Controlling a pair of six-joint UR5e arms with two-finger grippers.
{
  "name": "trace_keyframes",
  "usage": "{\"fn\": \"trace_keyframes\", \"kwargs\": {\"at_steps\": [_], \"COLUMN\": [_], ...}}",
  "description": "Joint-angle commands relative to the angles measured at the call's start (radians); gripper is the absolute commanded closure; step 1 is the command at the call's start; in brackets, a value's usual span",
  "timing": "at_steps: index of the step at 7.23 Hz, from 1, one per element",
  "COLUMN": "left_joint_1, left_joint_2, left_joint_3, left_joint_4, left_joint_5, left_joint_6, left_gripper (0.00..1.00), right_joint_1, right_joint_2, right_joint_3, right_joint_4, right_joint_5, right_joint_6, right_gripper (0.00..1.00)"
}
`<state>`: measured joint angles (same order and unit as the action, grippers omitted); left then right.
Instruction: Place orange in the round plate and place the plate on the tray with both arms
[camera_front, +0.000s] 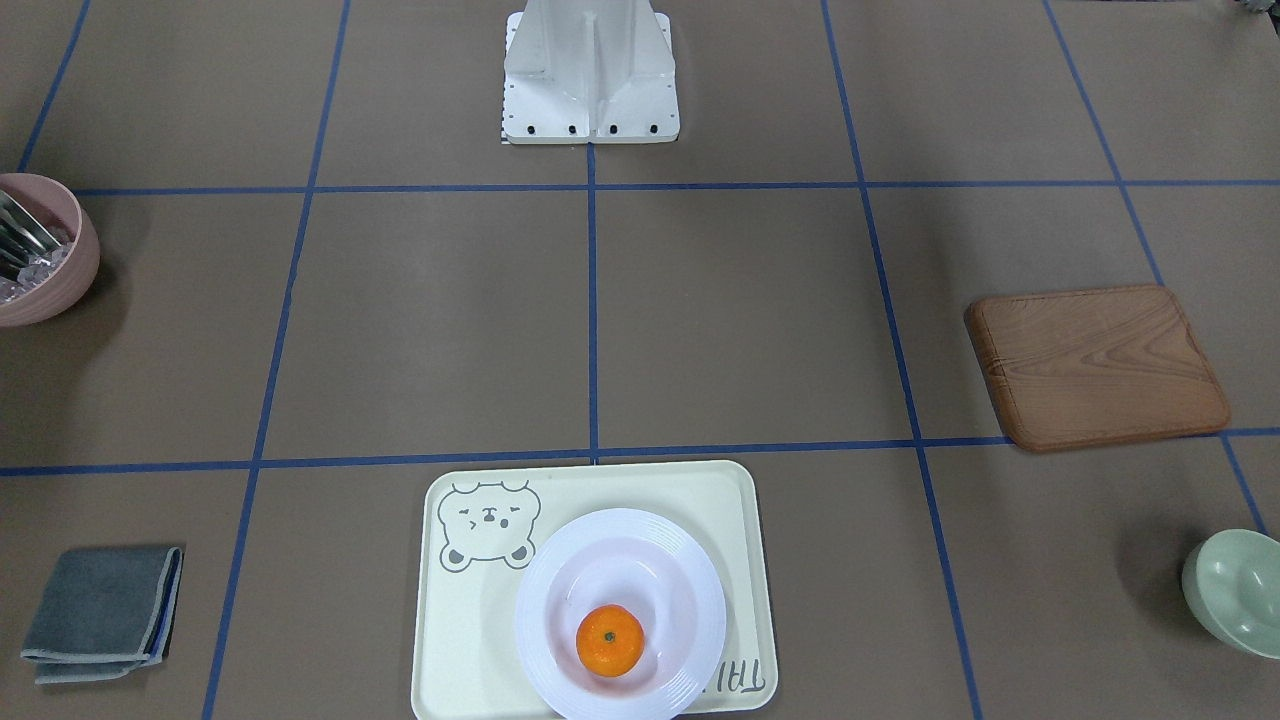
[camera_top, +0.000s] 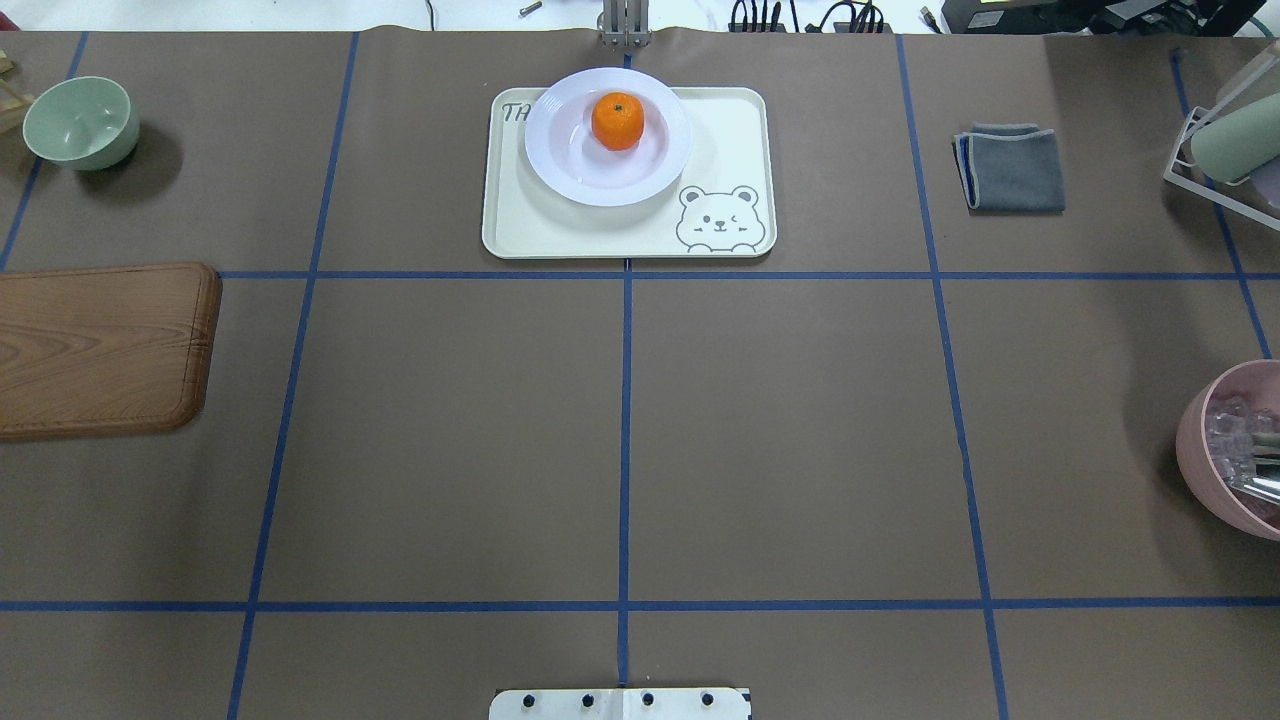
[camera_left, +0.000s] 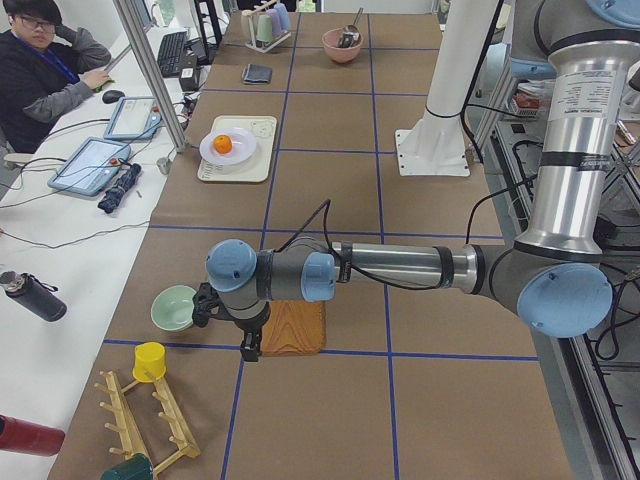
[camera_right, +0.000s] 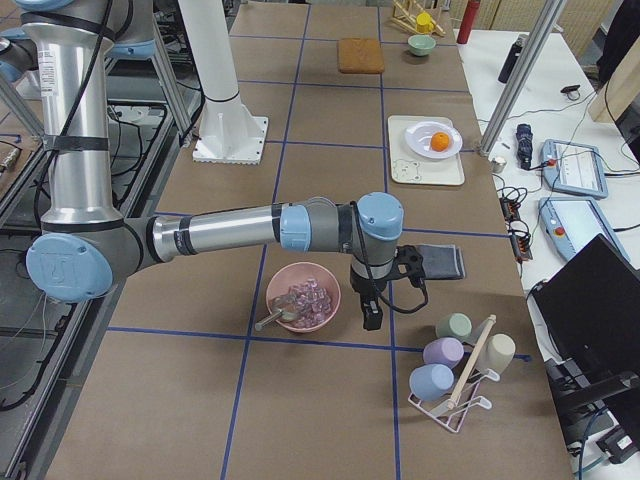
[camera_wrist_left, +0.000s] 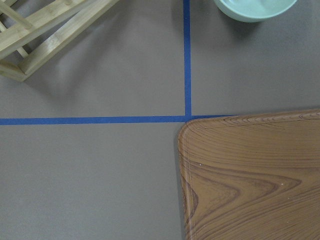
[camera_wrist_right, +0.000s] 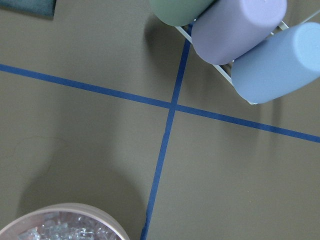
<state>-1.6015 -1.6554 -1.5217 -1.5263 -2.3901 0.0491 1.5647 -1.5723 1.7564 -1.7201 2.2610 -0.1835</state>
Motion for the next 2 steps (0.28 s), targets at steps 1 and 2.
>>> {"fn": "trace_keyframes", "kwargs": {"at_steps": [1,2], "left_joint_1": [0.000,0.000], "left_joint_2": [-0.001,0.000], "left_joint_3": [0.000,0.000], "left_joint_4": [0.000,0.000], "left_joint_5": [0.000,0.000], "left_joint_6": [0.000,0.000], "left_gripper": [0.02,0.02], "right_joint_1": [0.000,0.000], "right_joint_2": [0.000,0.000], "right_joint_3": [0.000,0.000], "right_joint_4": [0.001,0.001], "right_joint_5": [0.000,0.000], "right_joint_6": [-0.001,-0.001], "right_gripper": [0.00,0.00]}}
